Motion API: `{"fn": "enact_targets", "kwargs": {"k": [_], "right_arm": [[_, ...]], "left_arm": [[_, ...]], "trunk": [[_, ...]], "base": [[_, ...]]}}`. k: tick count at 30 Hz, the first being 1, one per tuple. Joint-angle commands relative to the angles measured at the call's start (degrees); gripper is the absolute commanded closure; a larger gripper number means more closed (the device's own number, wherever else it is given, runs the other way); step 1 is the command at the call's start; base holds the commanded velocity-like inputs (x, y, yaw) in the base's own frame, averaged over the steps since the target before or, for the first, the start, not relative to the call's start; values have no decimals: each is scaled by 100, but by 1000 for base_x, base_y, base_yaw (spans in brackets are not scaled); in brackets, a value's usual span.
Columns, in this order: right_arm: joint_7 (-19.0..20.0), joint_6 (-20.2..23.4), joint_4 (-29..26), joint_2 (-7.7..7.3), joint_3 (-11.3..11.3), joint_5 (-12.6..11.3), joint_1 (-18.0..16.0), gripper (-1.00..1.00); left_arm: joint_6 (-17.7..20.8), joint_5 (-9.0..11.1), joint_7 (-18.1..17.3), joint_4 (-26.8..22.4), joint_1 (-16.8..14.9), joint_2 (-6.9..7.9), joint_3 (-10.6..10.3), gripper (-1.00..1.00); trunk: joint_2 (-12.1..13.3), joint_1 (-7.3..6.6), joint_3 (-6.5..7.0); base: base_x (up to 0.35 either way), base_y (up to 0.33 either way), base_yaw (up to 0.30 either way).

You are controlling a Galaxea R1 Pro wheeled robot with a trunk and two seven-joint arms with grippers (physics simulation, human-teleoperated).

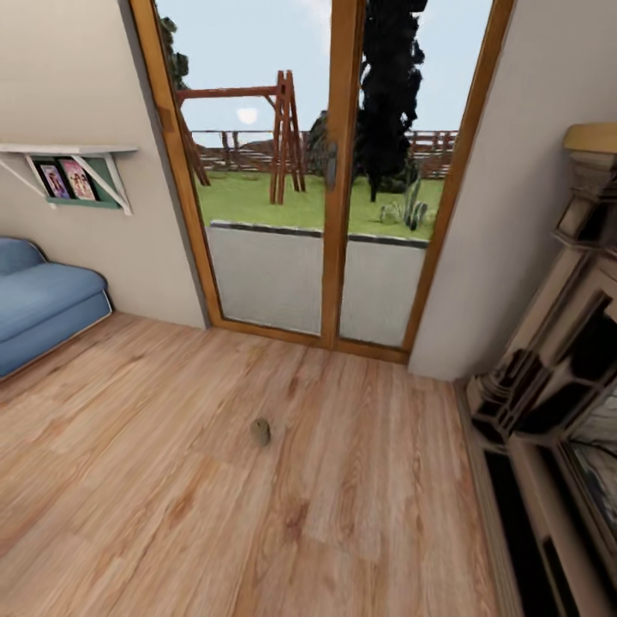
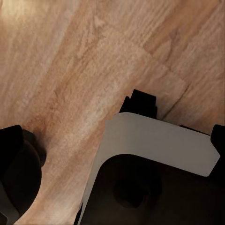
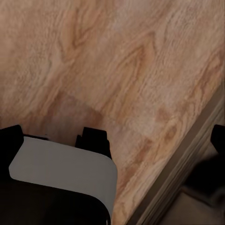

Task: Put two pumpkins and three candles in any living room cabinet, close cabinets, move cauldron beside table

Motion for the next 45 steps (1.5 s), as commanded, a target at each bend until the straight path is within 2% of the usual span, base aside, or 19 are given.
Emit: {"fn": "enact_targets", "kwargs": {"k": [1, 22, 40, 45], "right_arm": [[0, 1, 0, 0, 0, 0, 1, -100], [0, 6, -3, -9, -8, 0, 1, -100], [9, 9, 14, -44, 1, 34, 2, -100], [9, -2, 1, -7, -6, 13, 4, -100]], "left_arm": [[0, 0, 0, 0, 0, 0, -1, -100], [0, 0, 0, 0, 0, 9, 0, -100], [0, 0, 0, 0, 0, 9, -7, -100], [0, -3, 0, 0, 0, 38, -7, -100]], "trunk": [[0, 0, -2], [0, 0, -46], [0, 0, -48], [0, 0, -48]], "base": [[337, 0, 284], [337, 0, 278], [337, 0, 14], [337, 0, 0]]}}
